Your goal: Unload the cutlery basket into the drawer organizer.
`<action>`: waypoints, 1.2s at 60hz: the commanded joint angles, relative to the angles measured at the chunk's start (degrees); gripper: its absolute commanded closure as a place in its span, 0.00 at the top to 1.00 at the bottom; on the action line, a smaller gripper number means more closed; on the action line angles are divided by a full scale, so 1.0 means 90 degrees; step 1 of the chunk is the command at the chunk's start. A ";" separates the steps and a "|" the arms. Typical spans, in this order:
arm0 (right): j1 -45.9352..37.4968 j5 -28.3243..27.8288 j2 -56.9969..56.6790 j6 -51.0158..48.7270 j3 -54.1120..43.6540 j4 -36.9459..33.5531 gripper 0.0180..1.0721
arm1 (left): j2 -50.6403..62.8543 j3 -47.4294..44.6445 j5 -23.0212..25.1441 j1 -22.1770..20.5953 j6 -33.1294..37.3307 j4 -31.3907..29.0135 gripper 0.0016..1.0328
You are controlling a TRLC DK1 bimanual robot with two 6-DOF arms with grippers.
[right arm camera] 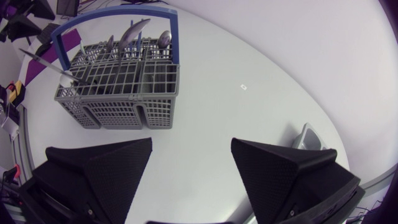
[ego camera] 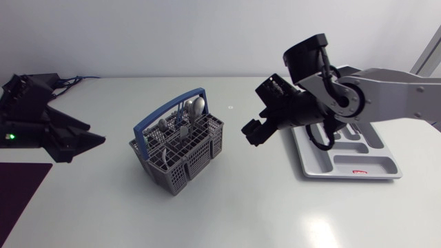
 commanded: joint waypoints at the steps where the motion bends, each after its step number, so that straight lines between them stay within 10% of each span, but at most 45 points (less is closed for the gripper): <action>1: -0.0088 -0.0144 0.0587 0.0165 0.0356 0.0148 0.70 | 0.0570 -0.0553 0.0193 0.0333 0.0677 0.0093 0.31; 11: -0.0303 -0.0759 0.1680 0.0799 0.1245 0.0226 0.16 | 0.1498 -0.0631 0.0593 0.0363 0.0745 0.0435 0.19; 15: -0.0371 -0.0876 0.2022 0.0995 0.1547 0.0275 0.10 | 0.1752 -0.0689 0.0652 0.0158 0.0726 0.0630 0.19; 38: -0.0293 -0.2058 0.3516 0.1503 0.3032 -0.0194 0.07 | 0.2455 -0.0689 0.0984 -0.0712 -0.0085 0.1880 0.19; 72: -0.0156 -0.2605 0.2598 0.1473 0.1850 -0.0331 0.07 | 0.4056 0.0863 0.0974 -0.1249 -0.1042 0.2867 0.19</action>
